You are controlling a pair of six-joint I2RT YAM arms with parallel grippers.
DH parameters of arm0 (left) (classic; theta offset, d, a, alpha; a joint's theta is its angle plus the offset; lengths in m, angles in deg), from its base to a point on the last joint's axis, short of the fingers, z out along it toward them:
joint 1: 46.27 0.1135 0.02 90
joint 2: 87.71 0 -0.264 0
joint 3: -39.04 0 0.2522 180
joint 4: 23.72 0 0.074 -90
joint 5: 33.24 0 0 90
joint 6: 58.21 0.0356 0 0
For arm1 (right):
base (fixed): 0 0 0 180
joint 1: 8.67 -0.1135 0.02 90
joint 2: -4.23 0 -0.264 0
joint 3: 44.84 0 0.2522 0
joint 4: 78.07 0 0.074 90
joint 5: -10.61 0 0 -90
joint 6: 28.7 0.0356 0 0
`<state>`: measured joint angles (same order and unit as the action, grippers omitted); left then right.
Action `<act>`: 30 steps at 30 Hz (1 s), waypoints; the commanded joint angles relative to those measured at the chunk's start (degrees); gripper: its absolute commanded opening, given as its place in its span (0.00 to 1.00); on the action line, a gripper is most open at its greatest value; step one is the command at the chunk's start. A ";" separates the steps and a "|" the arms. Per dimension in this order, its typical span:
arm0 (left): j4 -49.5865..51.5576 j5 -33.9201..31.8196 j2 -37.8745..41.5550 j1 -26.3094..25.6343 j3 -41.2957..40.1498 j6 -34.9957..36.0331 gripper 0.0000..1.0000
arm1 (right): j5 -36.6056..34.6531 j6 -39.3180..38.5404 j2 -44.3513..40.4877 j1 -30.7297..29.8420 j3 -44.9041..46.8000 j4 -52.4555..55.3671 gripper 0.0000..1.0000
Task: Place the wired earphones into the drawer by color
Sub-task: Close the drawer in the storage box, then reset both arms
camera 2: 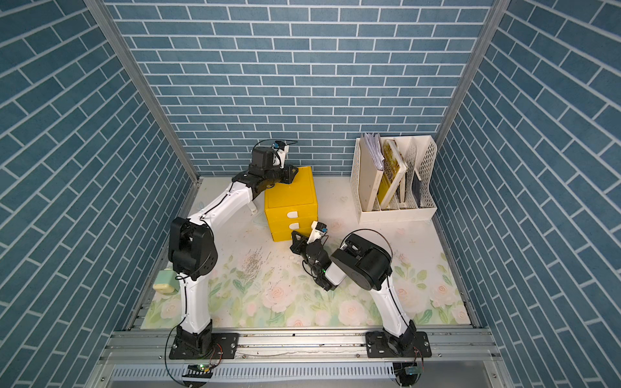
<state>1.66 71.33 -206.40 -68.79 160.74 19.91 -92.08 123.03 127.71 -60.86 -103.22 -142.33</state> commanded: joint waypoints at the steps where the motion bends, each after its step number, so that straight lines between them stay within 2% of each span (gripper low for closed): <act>1: 9.52 -0.27 -1.25 -0.06 -3.28 -1.70 0.40 | 0.82 0.86 0.49 0.34 0.90 0.82 0.00; 3: 8.39 -1.24 0.43 -0.06 -3.44 -2.78 0.49 | 0.93 0.79 -1.70 0.33 2.82 1.04 0.00; 7: 6.42 -2.02 4.15 0.13 -2.82 -4.73 0.78 | 1.77 0.23 -7.66 0.02 7.57 1.39 0.01; 9: 6.14 -3.03 6.09 0.30 -1.36 -6.51 0.88 | 2.60 -1.10 -12.07 -0.02 9.78 3.29 0.14; 13: 5.44 -2.33 10.19 1.08 1.30 -9.62 0.95 | 6.07 -4.84 -22.08 -0.12 13.69 9.01 0.38; 15: 5.43 -2.24 13.07 1.08 2.35 -10.09 1.00 | 7.16 -8.90 -29.87 -0.19 15.92 16.73 0.47; 17: 5.84 -2.98 16.63 1.17 2.55 -10.18 1.00 | 6.64 -12.62 -39.06 -0.15 19.03 25.10 0.57; 19: 6.24 -5.07 21.51 1.26 0.66 -10.24 1.00 | 5.20 -20.19 -50.82 0.06 20.24 38.06 0.76; 20: 5.80 -6.37 25.35 1.34 -2.47 -10.07 1.00 | 1.39 -25.25 -57.43 0.23 18.78 48.51 0.86; 21: 4.64 -7.82 30.28 1.32 -7.45 -9.70 1.00 | -3.07 -29.67 -63.80 0.56 16.57 58.87 1.00; 24: -3.86 -14.00 48.64 1.56 -31.34 -10.30 1.00 | -15.09 -39.43 -76.67 4.15 9.75 76.99 1.00; 26: -5.61 -20.00 58.76 2.20 -43.57 -12.10 1.00 | -18.56 -45.12 -80.06 8.10 6.45 79.85 1.00; 30: -4.56 -28.56 72.16 2.84 -60.03 -13.68 1.00 | -17.20 -50.18 -77.39 17.99 0.33 80.38 1.00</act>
<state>-3.12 51.62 -136.20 -66.60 109.73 7.71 -105.44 83.17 47.45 -47.09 -101.32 -72.36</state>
